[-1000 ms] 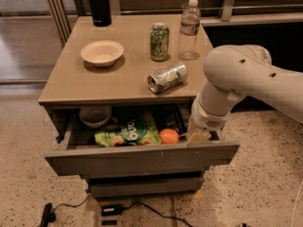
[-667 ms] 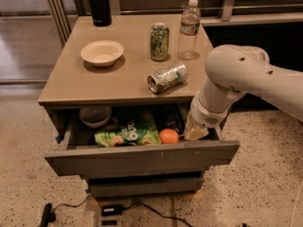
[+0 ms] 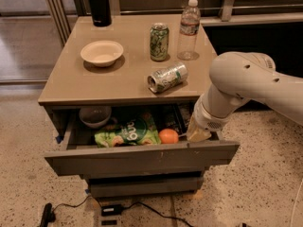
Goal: Open top drawer
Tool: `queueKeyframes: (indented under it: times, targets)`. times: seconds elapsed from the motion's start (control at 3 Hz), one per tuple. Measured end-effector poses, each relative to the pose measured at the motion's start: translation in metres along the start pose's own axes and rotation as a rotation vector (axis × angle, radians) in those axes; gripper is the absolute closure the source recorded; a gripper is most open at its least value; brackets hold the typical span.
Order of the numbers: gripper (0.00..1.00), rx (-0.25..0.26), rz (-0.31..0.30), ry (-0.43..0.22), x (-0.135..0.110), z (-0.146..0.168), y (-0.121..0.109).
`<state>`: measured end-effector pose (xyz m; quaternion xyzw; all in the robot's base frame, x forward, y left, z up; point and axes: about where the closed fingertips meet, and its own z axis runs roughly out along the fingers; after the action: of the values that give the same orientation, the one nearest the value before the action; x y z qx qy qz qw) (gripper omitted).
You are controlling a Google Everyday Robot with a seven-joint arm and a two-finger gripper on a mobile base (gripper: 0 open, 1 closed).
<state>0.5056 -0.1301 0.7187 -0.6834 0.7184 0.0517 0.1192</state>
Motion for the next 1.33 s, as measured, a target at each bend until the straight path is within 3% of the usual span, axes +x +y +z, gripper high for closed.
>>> queueKeyframes:
  times: [0.67,1.33]
  targets:
    - [1.00,0.075,-0.010,-0.020,0.002,0.004,-0.008]
    - [1.00,0.093,-0.040,-0.026,-0.005,0.017,-0.021]
